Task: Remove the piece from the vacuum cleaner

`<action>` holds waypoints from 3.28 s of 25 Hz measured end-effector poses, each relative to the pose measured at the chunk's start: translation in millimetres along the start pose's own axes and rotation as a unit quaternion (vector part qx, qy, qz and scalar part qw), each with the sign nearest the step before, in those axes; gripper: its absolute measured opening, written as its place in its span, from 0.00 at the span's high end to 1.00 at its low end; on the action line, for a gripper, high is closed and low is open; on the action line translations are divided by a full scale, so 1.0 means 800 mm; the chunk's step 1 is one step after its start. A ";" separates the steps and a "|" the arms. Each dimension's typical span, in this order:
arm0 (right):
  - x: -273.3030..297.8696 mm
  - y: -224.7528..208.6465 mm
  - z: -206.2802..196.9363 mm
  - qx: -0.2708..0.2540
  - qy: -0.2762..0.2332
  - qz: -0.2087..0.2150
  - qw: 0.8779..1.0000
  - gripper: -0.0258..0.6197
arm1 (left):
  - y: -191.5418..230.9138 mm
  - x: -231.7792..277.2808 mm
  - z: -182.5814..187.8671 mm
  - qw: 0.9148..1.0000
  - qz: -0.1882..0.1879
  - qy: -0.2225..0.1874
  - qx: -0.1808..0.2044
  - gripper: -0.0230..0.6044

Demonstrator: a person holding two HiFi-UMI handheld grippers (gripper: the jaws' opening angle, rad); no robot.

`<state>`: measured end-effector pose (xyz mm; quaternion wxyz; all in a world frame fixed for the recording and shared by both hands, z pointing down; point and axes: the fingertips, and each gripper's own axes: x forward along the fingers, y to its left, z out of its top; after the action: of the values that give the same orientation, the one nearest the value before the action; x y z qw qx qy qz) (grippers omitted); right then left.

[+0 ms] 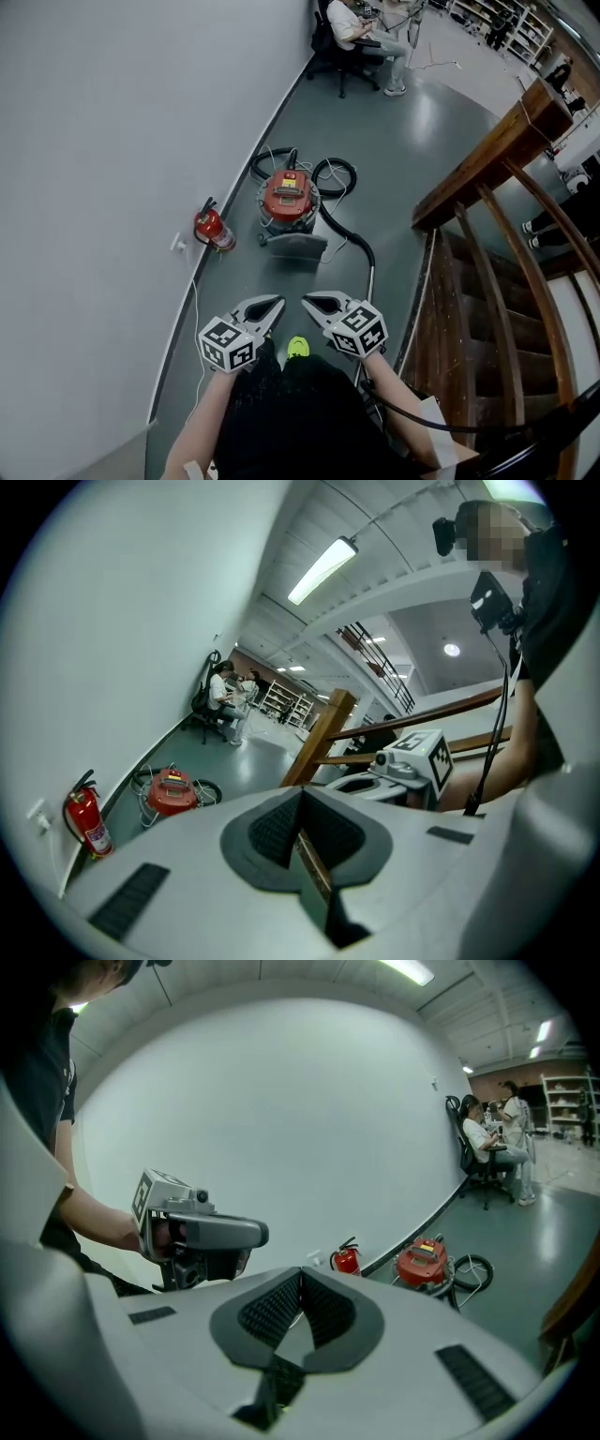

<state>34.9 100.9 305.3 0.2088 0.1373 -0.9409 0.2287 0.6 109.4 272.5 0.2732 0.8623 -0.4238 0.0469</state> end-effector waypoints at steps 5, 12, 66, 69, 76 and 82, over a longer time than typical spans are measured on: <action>0.011 -0.004 -0.003 0.001 0.008 0.000 1.000 0.94 | 0.006 0.012 -0.007 1.000 -0.017 0.014 0.004 0.95; 0.024 -0.018 0.012 0.011 0.008 -0.020 1.000 0.94 | 0.020 0.037 0.000 0.998 -0.051 0.039 0.014 0.95; 0.175 -0.260 -0.075 0.059 0.081 -0.047 0.994 0.94 | 0.218 0.216 -0.089 0.980 -0.081 0.159 0.089 0.80; 0.184 -0.274 -0.094 0.053 0.087 -0.046 0.994 0.93 | 0.226 0.229 -0.107 0.979 -0.085 0.161 0.093 0.77; 0.211 -0.296 -0.137 0.047 0.099 -0.047 0.993 0.85 | 0.254 0.247 -0.153 0.977 -0.083 0.171 0.099 0.76; 0.240 -0.311 -0.174 0.023 0.125 -0.038 0.991 0.79 | 0.282 0.268 -0.193 0.970 -0.080 0.191 0.131 0.75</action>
<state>1.0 -76.0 598.1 0.3298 0.1480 -0.8961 0.2574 -10.8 -73.7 567.6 0.2371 0.8967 -0.2834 0.2437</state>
